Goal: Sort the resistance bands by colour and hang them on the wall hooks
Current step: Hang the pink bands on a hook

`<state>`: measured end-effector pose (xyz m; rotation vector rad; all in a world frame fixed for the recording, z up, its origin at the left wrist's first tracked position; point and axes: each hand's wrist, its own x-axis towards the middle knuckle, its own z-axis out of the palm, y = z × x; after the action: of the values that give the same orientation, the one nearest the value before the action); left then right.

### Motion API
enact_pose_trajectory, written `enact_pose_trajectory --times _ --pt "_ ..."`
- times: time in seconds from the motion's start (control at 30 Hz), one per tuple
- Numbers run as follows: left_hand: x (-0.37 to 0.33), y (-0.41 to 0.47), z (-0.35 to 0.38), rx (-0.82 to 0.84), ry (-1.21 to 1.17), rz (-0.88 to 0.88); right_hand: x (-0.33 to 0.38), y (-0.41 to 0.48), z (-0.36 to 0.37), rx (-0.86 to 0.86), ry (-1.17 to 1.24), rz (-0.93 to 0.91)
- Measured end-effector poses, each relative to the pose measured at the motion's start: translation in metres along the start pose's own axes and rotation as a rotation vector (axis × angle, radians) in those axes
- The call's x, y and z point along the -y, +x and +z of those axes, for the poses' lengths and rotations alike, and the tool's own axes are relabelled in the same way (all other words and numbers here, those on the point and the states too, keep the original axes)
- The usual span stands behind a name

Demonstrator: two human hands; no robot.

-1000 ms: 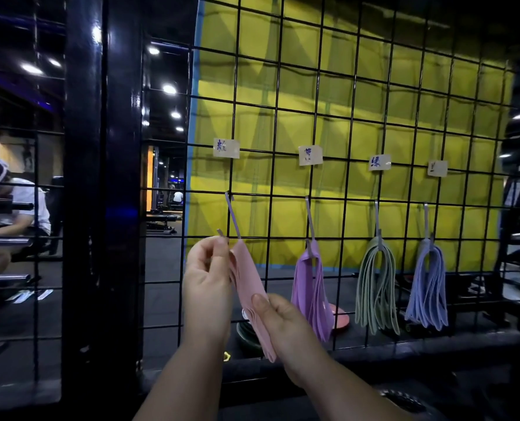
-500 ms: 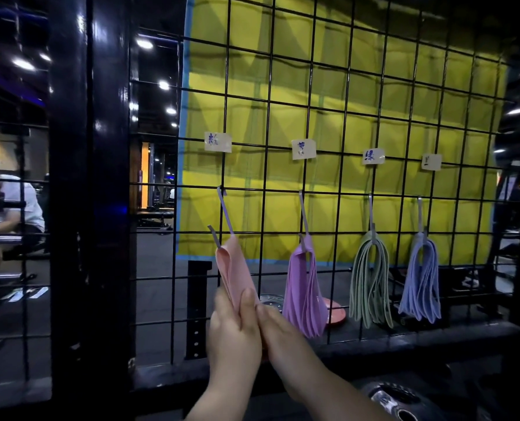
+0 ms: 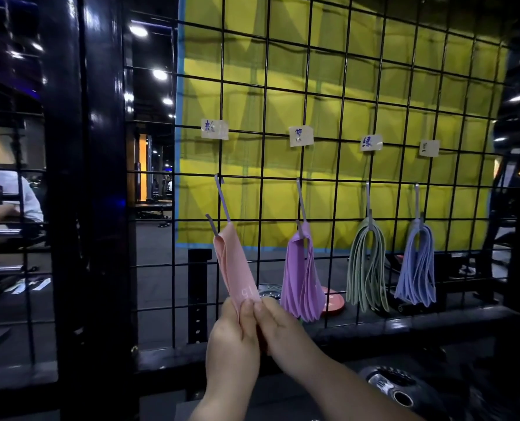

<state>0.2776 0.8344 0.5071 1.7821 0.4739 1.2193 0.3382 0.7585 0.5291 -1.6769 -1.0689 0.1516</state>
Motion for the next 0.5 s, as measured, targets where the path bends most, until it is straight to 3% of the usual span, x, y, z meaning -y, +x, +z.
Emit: enact_pose_trajectory --times 0.5 --pt "-0.001 -0.031 0.014 0.122 -0.140 -0.034 -0.019 -0.019 -0.014 -0.039 0.011 0.129"
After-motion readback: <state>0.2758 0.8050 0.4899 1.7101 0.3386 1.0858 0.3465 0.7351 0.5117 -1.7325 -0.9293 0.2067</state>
